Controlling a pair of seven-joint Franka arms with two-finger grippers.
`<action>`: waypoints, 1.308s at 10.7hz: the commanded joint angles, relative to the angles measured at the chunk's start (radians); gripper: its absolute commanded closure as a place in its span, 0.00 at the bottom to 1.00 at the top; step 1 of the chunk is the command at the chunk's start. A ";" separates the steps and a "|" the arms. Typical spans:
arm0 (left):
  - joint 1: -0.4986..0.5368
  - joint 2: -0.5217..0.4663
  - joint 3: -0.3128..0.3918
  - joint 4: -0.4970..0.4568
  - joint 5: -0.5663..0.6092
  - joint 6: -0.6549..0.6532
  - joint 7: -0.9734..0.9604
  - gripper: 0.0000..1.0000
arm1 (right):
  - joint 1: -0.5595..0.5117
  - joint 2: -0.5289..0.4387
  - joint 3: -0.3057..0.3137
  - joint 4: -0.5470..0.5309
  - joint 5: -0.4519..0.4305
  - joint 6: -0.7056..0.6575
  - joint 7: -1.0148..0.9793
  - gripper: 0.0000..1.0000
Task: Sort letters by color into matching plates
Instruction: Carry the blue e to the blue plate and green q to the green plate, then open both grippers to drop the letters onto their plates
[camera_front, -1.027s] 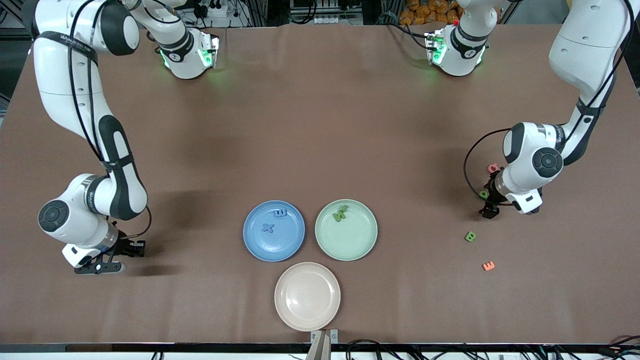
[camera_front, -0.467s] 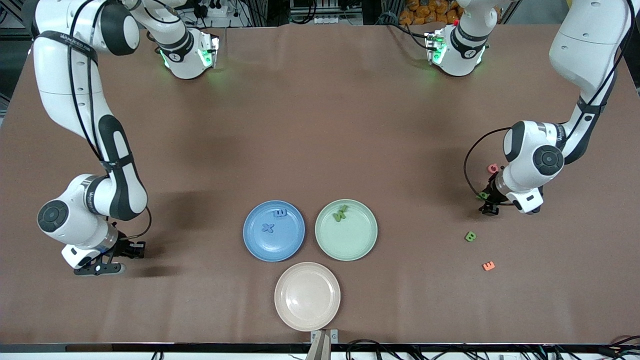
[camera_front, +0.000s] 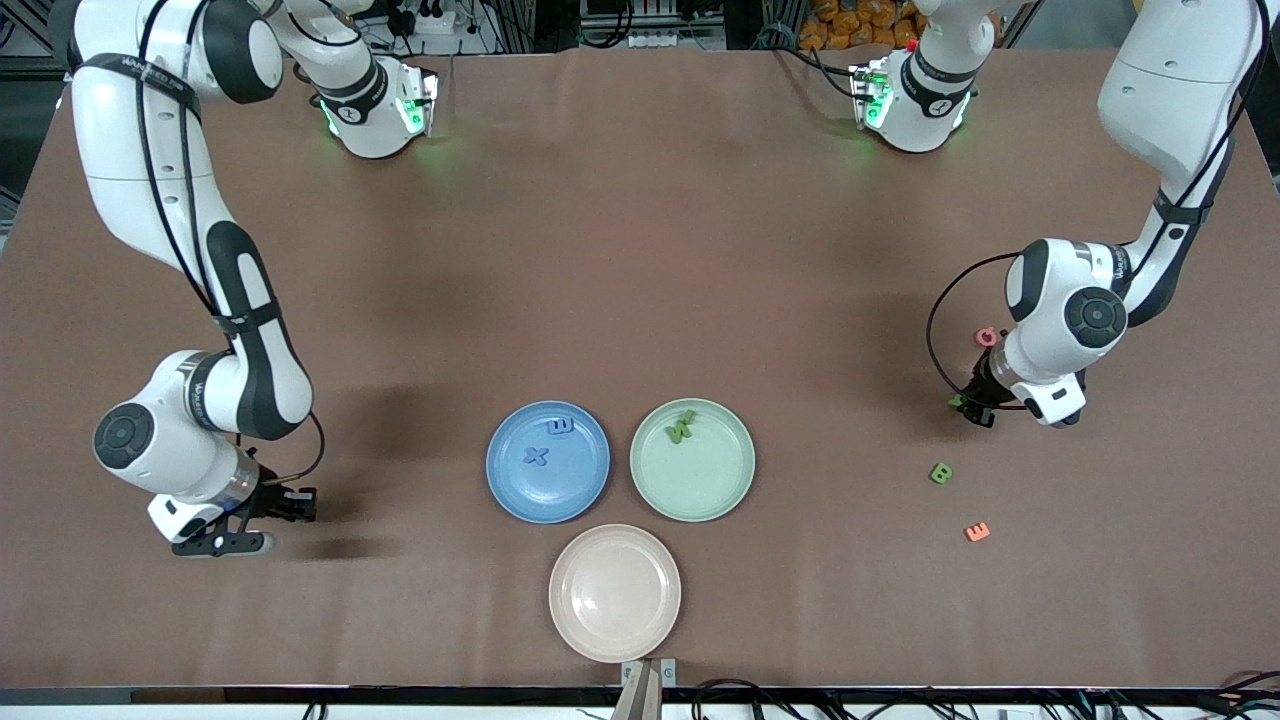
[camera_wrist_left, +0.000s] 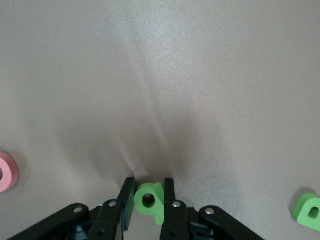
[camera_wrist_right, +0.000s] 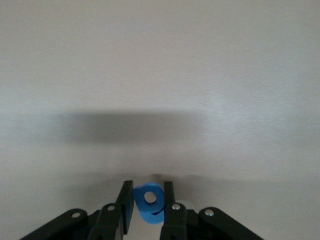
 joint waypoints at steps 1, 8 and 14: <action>-0.020 -0.012 -0.025 0.020 -0.002 0.000 0.016 1.00 | 0.024 -0.066 0.063 -0.013 -0.001 -0.074 0.181 0.87; -0.210 0.021 -0.074 0.269 -0.019 -0.147 0.021 1.00 | 0.277 -0.085 0.091 -0.004 0.000 -0.084 0.576 0.87; -0.410 0.116 -0.112 0.454 -0.052 -0.137 0.008 1.00 | 0.408 -0.070 0.100 0.009 -0.001 -0.076 0.710 0.80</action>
